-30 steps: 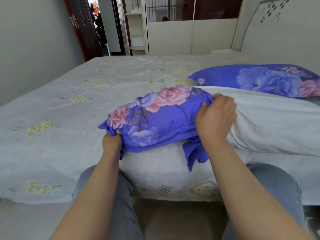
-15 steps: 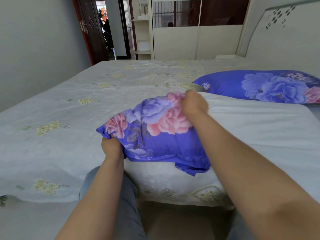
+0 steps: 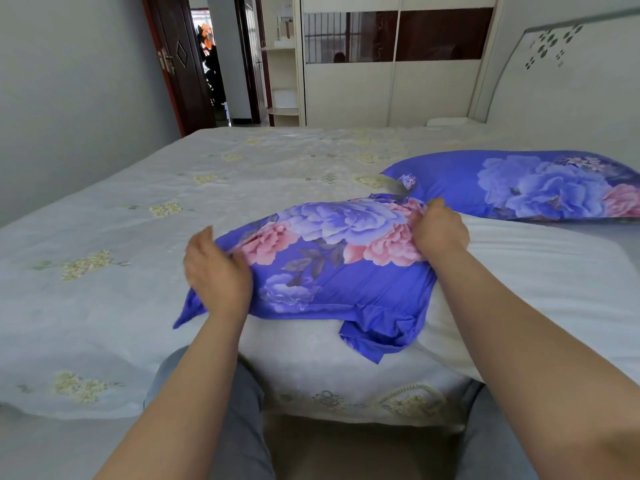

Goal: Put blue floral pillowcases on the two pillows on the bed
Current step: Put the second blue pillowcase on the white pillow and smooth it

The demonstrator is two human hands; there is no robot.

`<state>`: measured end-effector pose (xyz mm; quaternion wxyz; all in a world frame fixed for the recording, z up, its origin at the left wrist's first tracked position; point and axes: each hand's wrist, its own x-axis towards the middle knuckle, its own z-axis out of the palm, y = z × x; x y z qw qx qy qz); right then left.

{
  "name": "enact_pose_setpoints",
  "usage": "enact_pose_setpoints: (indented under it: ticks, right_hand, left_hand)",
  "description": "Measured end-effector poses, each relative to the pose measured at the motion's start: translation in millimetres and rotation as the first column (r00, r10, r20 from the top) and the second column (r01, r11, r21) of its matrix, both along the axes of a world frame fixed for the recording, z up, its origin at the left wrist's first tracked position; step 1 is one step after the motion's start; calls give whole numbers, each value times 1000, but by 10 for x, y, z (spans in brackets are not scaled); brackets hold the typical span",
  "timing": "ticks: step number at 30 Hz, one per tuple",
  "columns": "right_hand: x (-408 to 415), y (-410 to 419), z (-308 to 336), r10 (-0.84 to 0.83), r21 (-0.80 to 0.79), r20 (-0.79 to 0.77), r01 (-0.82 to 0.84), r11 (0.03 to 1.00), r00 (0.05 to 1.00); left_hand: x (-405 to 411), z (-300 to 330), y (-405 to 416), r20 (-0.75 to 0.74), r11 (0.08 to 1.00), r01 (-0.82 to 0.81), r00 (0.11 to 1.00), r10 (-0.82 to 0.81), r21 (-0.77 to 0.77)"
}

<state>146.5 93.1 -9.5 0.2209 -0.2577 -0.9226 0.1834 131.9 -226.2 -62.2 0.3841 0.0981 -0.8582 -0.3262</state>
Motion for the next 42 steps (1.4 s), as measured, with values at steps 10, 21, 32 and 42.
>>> enact_pose_setpoints:
  ticks: [10,21,32,42]
  right_hand:
    - [46,-239,-292,106,-93,34,-102,990,994]
    - [92,-318,-438,152,-715,-218,-263,648,964]
    - [-249,-1279,24,709,-37,19,-709,705,705]
    - [-656,-1522,57,648,89,333,-707,702,685]
  left_hand:
    - [-162,552,891,418,872,442,847,-328,-210]
    - [145,166,1420,446,682,674,722,-529,-283]
    - [340,-104,959,91,675,665,730,-677,-319]
    - [521,-392,465,23,944,270,962,-271,-189]
